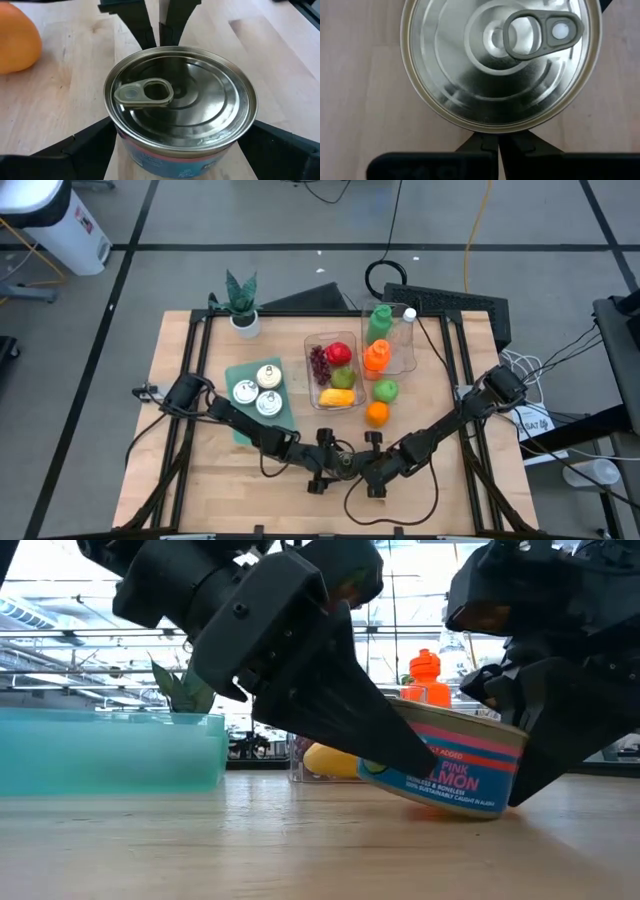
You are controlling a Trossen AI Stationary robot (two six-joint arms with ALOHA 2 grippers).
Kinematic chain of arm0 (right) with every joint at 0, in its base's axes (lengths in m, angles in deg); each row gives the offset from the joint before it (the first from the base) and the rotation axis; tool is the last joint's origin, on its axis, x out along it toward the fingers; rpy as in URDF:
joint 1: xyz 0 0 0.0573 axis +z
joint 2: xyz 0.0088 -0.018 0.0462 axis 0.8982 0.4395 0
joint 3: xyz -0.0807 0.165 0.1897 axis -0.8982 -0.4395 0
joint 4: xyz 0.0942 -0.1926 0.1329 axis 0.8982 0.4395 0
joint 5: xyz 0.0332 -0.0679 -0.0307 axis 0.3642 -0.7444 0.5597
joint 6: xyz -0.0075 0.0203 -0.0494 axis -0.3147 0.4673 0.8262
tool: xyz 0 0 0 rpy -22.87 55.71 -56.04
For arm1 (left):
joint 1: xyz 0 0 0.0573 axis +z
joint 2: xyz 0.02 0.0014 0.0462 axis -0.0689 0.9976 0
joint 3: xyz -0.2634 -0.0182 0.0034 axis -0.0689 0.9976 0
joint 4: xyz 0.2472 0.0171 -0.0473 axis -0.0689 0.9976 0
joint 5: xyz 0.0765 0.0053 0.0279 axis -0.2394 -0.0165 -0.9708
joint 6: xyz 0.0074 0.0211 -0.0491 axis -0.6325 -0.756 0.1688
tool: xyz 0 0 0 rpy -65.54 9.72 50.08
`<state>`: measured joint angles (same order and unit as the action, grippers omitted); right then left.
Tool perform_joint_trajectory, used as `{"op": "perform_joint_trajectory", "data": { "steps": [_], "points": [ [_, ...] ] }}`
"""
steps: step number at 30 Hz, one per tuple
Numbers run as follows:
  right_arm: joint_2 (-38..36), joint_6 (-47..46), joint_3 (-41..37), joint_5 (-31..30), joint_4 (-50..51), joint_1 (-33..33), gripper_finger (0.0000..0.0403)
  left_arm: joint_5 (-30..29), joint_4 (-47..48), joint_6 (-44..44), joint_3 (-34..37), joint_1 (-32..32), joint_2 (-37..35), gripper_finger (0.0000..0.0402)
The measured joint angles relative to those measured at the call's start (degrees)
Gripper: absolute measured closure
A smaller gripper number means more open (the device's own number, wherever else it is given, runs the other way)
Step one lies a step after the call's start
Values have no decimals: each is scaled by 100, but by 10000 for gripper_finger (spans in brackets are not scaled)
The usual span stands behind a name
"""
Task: Pick & Place Food Item
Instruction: Put the blue tuna can into the green bin
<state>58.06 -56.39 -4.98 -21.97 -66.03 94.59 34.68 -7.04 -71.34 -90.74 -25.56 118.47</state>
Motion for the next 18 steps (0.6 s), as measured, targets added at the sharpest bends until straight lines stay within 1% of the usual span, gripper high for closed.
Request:
{"op": "perform_joint_trajectory", "data": {
  "steps": [3,18],
  "points": [
    [55,-160,4,16,-151,-8,403,-7,205,-105,-95,-5,-4,14],
    [54,-1177,4,-48,-116,29,403,-147,246,-306,-105,-11,-11,14]
  ]
}}
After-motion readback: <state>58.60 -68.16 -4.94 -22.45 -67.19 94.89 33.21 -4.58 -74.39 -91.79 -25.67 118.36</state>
